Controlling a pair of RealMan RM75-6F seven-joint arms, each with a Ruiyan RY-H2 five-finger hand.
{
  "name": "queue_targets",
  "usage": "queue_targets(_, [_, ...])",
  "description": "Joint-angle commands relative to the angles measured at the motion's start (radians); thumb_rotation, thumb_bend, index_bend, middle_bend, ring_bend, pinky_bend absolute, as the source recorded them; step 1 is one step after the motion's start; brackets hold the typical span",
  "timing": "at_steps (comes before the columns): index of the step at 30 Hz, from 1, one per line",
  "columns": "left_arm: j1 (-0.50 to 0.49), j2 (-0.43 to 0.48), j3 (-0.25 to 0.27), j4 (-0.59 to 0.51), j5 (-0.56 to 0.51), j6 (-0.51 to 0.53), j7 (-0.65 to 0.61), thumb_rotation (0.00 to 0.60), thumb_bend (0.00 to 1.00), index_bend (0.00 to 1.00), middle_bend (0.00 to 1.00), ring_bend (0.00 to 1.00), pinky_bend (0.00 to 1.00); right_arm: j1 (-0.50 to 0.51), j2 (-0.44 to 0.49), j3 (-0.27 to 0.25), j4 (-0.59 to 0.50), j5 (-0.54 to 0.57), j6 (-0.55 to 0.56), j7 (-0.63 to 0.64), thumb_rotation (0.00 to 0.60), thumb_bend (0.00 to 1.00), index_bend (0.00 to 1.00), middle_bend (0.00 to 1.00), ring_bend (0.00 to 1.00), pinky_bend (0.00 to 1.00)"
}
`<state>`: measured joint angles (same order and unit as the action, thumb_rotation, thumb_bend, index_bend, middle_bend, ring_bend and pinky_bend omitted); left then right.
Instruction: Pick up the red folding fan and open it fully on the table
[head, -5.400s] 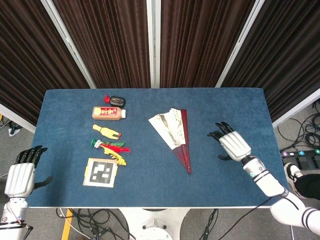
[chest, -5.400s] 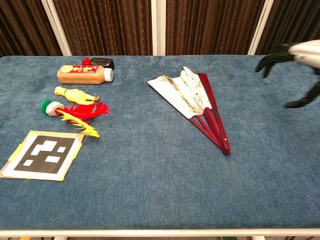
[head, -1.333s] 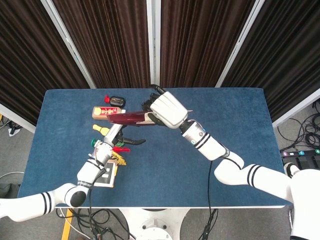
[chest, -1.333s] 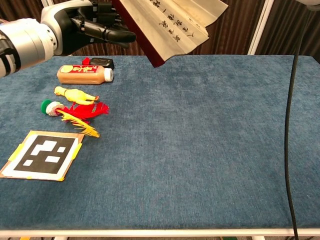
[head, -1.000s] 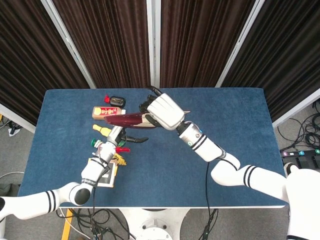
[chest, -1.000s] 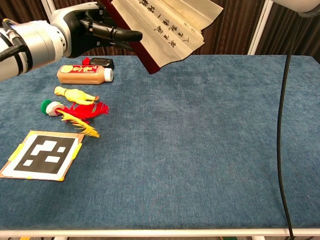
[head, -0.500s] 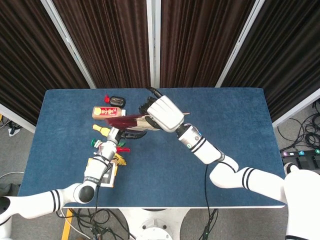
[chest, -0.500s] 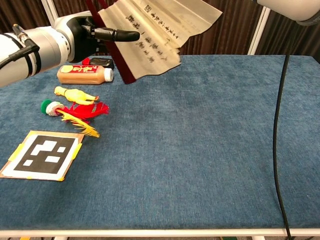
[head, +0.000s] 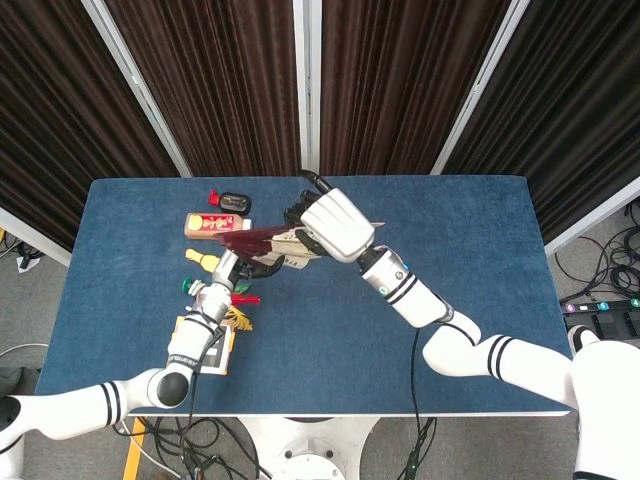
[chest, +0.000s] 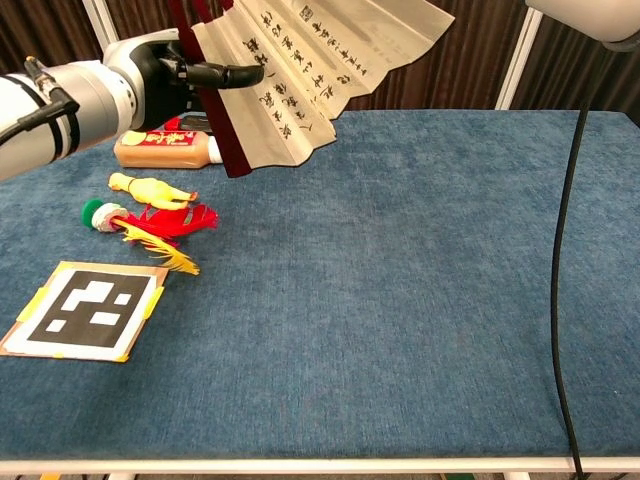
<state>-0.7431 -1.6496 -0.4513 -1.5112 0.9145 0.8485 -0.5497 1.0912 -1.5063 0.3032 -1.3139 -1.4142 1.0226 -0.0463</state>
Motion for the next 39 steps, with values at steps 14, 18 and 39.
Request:
queue_targets(14, [0.04,0.069,0.065,0.017,0.087,-0.01,0.059,0.6,0.53,0.64,0.65,0.48,0.46,-0.049,0.074,-0.055,-0.003,-0.067,0.024,0.025,0.6,0.73,1.0,0.82,0.43,0.12])
queue_targets(18, [0.053,0.084,0.087,0.03,0.115,-0.011,0.064,0.6,0.53,0.64,0.65,0.48,0.46,-0.058,0.107,-0.063,-0.014,-0.082,0.025,0.034,0.6,0.73,1.0,0.82,0.43,0.12])
queue_targets(39, [0.052,0.17,0.161,0.057,0.142,0.085,0.412,0.6,0.53,0.64,0.65,0.48,0.46,-0.099,0.282,-0.155,-0.101,-0.213,0.007,-0.092,0.6,0.75,1.0,0.84,0.46,0.12])
